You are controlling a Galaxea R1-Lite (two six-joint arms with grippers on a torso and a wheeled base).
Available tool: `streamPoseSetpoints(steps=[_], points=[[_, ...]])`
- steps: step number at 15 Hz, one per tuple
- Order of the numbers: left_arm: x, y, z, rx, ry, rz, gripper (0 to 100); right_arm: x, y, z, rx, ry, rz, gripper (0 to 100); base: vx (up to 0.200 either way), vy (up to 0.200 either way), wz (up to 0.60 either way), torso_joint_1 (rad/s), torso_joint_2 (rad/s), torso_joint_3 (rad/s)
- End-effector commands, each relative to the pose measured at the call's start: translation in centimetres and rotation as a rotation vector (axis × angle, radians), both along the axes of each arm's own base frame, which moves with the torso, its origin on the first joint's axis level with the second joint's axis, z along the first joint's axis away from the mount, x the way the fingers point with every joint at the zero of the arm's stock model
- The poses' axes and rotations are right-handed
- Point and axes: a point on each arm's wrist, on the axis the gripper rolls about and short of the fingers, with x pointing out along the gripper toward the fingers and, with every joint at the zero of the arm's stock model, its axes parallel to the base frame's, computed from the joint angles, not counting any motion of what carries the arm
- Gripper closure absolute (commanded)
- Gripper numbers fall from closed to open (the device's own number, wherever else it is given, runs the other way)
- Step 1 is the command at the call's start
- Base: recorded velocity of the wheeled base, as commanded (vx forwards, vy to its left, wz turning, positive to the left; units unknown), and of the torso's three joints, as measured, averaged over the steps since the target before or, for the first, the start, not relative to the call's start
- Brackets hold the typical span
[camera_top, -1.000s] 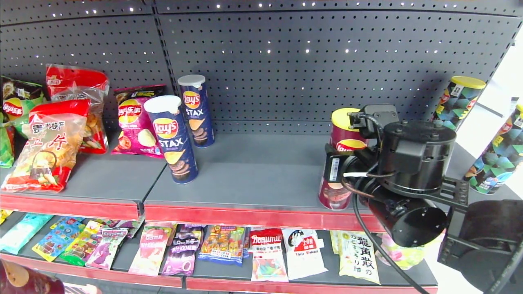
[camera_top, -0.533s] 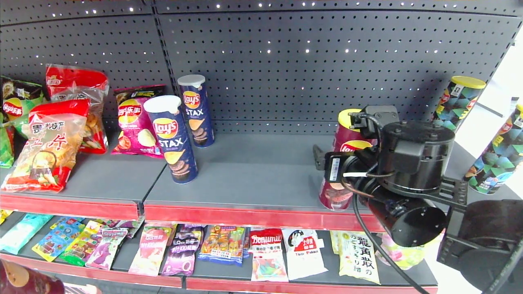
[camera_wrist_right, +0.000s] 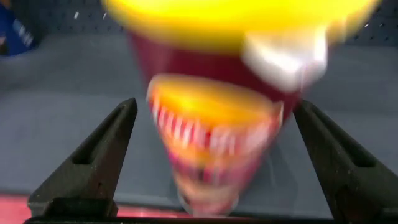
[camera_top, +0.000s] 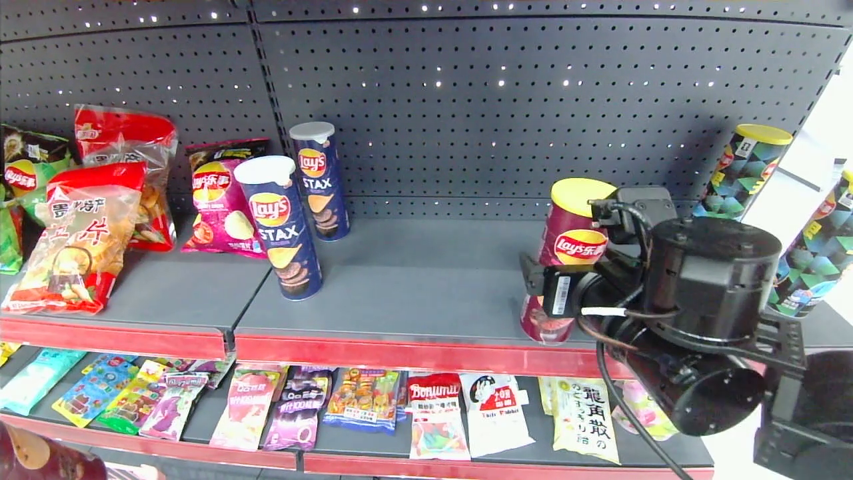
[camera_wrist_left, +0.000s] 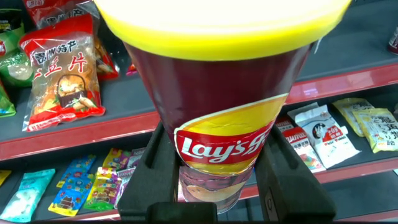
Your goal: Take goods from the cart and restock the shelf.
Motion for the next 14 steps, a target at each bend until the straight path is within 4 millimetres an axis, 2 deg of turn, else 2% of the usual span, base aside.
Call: streamPoseSetpoints(steps=[1,5,6,8,9,11,14], points=[[0.1,0.0,-0.3,0.000,0.011,-0.002,100,-2.0,-0.5,0.4,0.008,-0.007,0.044,0,0.000,0.000,0.00,0.000,0.00,0.000],[0.2,0.0,-0.5,0.001,0.015,0.000,100,-3.7,-0.2,0.4,0.010,-0.008,0.101,0,0.000,0.000,0.00,0.000,0.00,0.000],[0.2,0.0,-0.5,0.001,0.015,0.000,100,-5.1,-0.6,-0.2,-0.008,0.008,0.138,0,0.000,0.000,0.00,0.000,0.00,0.000],[0.2,0.0,-0.5,0.001,0.015,0.000,100,-6.4,-1.2,-0.7,-0.021,0.018,0.167,0,0.000,0.000,0.00,0.000,0.00,0.000],[0.2,0.0,-0.4,0.001,0.017,-0.002,100,-7.8,-2.2,-0.9,-0.032,0.018,0.202,0,0.000,0.000,0.00,0.000,0.00,0.000],[0.3,0.0,-0.5,0.001,0.023,-0.006,100,-9.2,-4.4,-0.5,-0.053,-0.005,0.216,0,0.000,0.000,0.00,0.000,0.00,0.000],[0.4,0.0,-0.6,0.001,0.034,-0.011,100,-8.1,-8.9,0.0,-0.069,-0.036,0.141,0,0.000,0.000,0.00,0.000,0.00,0.000]])
